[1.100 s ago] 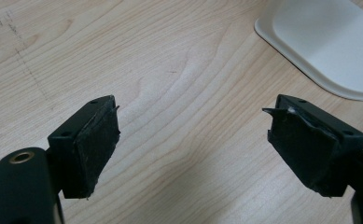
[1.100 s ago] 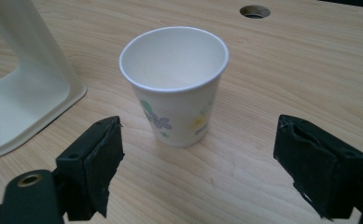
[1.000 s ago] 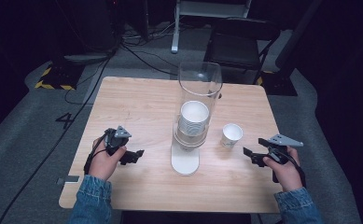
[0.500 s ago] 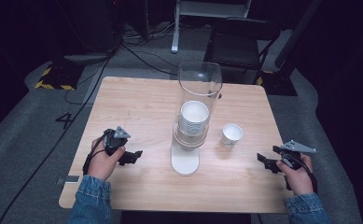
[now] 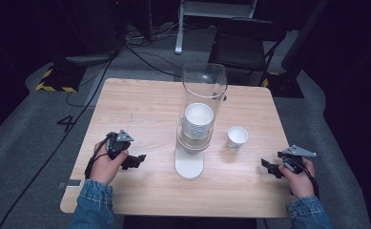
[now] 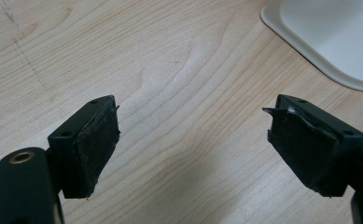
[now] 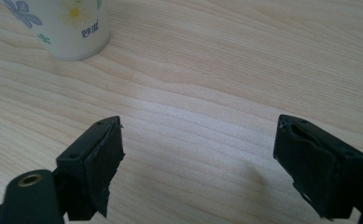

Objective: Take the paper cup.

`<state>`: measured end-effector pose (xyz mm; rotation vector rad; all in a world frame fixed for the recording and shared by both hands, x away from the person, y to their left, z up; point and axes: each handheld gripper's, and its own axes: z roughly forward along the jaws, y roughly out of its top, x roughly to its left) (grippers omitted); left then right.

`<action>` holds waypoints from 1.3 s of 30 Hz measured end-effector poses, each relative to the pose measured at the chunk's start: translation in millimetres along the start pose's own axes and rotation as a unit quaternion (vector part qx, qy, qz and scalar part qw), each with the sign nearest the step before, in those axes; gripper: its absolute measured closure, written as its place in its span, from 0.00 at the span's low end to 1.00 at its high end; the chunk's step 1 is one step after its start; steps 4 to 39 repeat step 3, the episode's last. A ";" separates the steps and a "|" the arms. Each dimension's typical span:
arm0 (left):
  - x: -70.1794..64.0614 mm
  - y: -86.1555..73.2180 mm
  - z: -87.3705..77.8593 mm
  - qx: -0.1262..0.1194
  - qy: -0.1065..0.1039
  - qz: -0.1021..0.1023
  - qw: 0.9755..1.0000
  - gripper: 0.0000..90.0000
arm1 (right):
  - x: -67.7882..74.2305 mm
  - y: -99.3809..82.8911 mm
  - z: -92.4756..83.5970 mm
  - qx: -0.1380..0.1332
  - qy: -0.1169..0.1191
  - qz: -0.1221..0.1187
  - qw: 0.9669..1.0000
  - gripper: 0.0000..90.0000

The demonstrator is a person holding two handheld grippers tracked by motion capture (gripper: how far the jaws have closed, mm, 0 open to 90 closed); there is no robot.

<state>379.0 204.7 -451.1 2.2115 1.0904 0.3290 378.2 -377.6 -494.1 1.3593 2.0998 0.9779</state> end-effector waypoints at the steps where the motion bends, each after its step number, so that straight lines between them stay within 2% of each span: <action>1: -1.6 -0.8 -0.2 -0.004 -0.001 -0.007 1.000 0.18 | 0.3 0.5 0.5 0.000 -0.002 -0.001 1.000 0.18; 3: -1.2 -1.6 -1.5 -0.003 0.000 0.000 1.000 0.18 | 0.5 1.9 1.8 0.000 -0.004 -0.007 1.000 0.18; 39: -1.2 -1.6 -1.5 -0.003 0.000 0.000 1.000 0.18 | 0.5 1.9 1.8 0.000 -0.004 -0.007 1.000 0.18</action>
